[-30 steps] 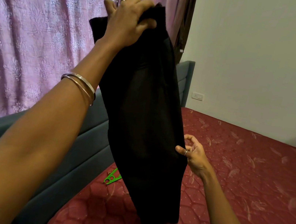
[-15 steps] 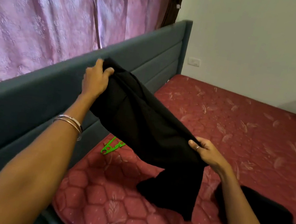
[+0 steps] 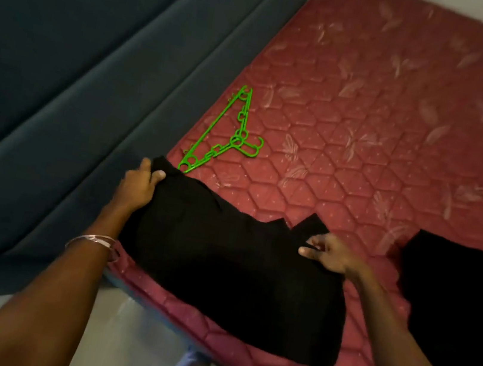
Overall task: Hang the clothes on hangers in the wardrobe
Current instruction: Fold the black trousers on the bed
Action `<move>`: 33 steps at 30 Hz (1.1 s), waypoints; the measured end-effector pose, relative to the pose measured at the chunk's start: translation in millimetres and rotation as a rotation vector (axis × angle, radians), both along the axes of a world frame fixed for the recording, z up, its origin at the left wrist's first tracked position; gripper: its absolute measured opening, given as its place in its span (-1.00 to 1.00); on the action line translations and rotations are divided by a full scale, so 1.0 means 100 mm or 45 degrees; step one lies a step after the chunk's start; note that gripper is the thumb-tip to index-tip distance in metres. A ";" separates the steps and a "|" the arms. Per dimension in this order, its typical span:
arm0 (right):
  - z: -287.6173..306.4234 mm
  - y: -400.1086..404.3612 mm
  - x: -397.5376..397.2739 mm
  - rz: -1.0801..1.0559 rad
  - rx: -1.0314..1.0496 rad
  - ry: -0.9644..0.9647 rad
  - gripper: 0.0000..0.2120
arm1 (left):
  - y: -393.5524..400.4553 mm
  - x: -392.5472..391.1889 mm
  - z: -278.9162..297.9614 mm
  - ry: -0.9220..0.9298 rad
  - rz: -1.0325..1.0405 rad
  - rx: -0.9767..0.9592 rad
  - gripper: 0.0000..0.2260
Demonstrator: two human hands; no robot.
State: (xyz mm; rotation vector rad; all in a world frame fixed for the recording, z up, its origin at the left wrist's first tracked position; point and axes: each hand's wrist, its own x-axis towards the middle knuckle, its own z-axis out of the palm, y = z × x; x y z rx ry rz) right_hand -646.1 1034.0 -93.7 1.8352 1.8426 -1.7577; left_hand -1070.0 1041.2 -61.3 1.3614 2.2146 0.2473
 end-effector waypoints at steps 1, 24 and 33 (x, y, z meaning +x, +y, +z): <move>-0.25 0.02 -0.11 0.005 0.027 -0.053 -0.67 | 0.04 -0.03 -0.25 -0.027 -0.003 -0.063 -0.64; -1.80 0.41 -0.90 0.030 -0.432 -0.367 -0.22 | 0.38 -0.24 -2.10 0.498 -0.555 -0.323 -0.47; -1.61 0.21 -0.32 0.422 -0.458 -0.444 -0.42 | -0.19 0.45 -2.46 0.134 -0.593 -0.714 -0.20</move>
